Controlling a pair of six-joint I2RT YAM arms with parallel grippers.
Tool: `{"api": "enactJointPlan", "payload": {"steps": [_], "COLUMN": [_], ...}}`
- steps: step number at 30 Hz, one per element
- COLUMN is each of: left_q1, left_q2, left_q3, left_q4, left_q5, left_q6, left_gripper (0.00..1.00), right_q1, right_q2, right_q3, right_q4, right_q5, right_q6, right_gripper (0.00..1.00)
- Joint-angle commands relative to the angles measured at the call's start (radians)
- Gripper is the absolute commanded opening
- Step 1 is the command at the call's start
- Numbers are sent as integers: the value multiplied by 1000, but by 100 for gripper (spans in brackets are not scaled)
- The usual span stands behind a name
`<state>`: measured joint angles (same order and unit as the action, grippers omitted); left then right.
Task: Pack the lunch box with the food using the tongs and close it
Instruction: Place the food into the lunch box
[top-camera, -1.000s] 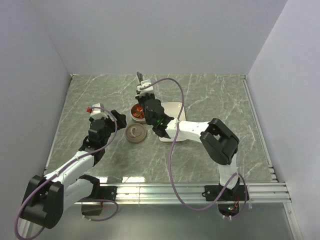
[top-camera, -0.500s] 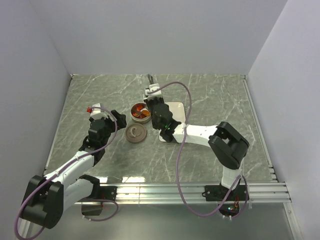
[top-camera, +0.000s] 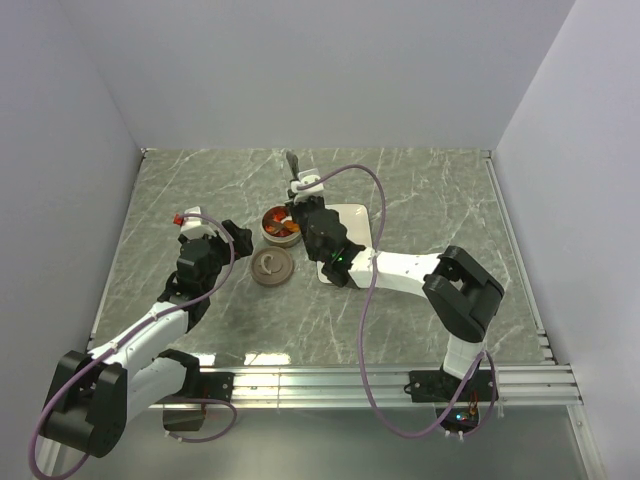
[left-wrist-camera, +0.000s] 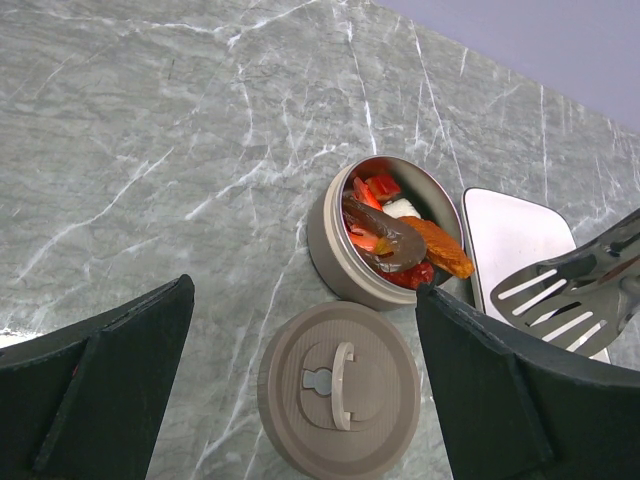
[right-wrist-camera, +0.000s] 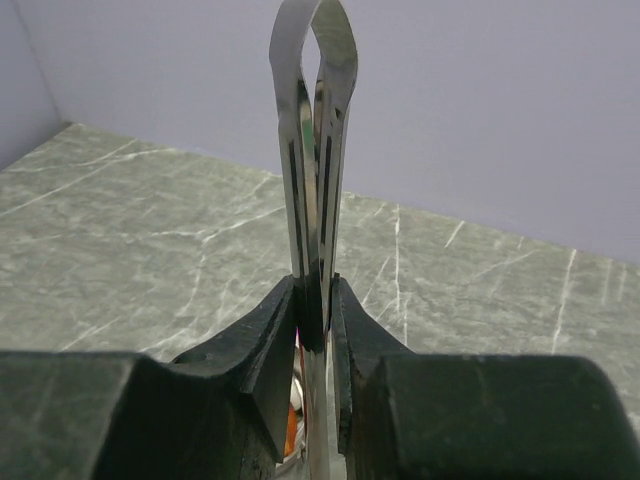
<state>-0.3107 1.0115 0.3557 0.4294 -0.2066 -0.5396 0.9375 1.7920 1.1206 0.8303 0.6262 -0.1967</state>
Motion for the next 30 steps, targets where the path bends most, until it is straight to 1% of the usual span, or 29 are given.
{"api": "enactJointPlan", "payload": {"steps": [1,7,24,30], "left_q1": [4,4,4,4], "left_q2": [-11,-10,-10,-11], "left_q3": [2,2,2,0], "left_q4": [48,48,49,49], "left_q5": [10,9,10,9], "left_q6": [-2,0,0,-2], "left_gripper": [99,99,99,99], "right_q1": [7,9,7,4], "right_q2": [-46,-46,59,83], "right_q3": [16,24,137,150], "right_q4": [9,7,6,6], "right_q5": [-32,-46,-29,-28], "right_q6": [43,52,14,14], "right_gripper": [24,24,24,24]}}
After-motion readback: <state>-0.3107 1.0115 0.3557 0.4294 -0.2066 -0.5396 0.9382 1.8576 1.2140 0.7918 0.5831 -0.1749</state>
